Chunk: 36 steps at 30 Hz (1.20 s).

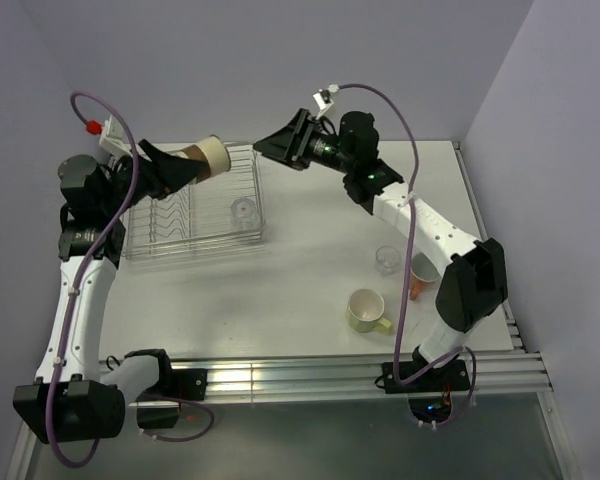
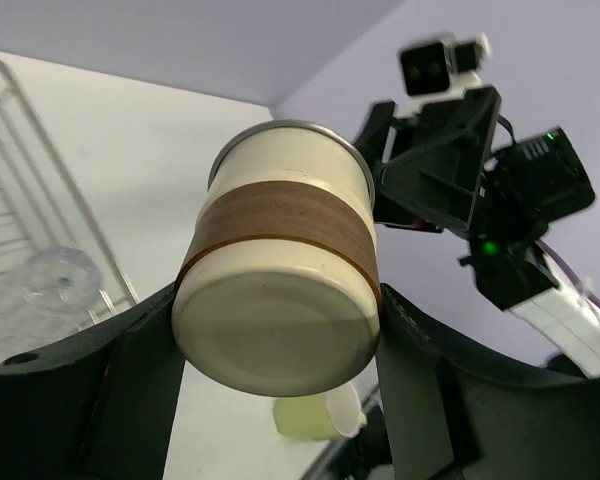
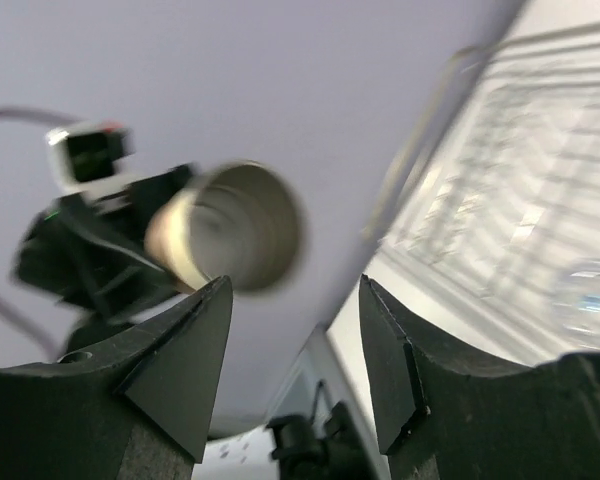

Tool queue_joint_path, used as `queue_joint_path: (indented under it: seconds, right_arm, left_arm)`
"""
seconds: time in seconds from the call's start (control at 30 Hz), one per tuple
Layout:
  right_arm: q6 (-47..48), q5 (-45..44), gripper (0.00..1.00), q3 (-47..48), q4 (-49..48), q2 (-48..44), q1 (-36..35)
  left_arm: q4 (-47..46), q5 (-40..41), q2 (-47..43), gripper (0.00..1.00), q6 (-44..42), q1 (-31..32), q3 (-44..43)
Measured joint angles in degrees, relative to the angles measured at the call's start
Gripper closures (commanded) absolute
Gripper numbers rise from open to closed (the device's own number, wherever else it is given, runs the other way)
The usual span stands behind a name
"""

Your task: Load the cups into the dish rack

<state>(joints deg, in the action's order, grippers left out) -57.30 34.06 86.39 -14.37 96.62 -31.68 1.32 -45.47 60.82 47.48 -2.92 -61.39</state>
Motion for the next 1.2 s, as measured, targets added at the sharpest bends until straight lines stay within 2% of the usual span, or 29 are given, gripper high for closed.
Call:
queue_joint_path:
  seconds: [0.23, 0.4, 0.53, 0.67, 0.83, 1.0, 1.2]
  right_arm:
    - [7.6, -8.7, 0.38, -0.5, 12.2, -4.7, 6.0]
    - [14.6, -14.8, 0.38, -1.2, 21.0, -8.2, 6.2]
    - [20.1, -19.2, 0.38, -4.9, 26.2, -12.3, 6.1]
    - [24.2, -22.2, 0.38, -9.0, 29.3, -15.1, 6.1]
    - [27.2, -23.6, 0.38, -13.3, 30.7, -17.0, 6.1]
    - [28.5, -23.8, 0.38, -16.1, 31.0, -17.1, 6.1]
    - [29.1, -23.7, 0.38, -16.4, 31.1, -17.0, 6.1]
  left_arm:
    - [16.9, 17.6, 6.5, 1.00, -8.1, -1.4, -16.6]
    - [26.4, 34.2, 17.5, 1.00, -12.1, -3.4, -28.0]
    - [30.1, 42.5, 28.5, 1.00, -13.4, -6.5, -34.0]
    - [33.2, 46.0, 39.5, 1.00, -13.4, -9.2, -39.5]
    - [37.6, 48.6, 50.4, 1.00, -13.4, -9.6, -46.8]
    - [40.3, 50.2, 55.5, 1.00, -13.4, -9.4, -52.9]
    - [40.9, 52.3, 56.7, 1.00, -13.8, -9.4, -53.5]
